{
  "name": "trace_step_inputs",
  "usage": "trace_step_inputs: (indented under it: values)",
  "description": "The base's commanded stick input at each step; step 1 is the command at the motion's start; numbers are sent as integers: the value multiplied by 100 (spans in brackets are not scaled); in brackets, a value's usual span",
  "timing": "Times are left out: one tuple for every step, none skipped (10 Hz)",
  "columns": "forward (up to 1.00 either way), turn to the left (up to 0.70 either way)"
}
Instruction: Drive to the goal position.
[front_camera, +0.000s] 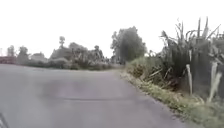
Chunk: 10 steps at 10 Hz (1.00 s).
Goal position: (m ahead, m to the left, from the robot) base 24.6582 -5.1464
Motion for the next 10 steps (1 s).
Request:
trace_step_inputs:
  values:
    - [100,-1]
    - [100,-1]
    - [100,-2]
    - [100,-2]
    - [100,-2]
    - [100,-2]
    - [100,-3]
    - [100,-3]
    - [100,-3]
    - [100,-3]
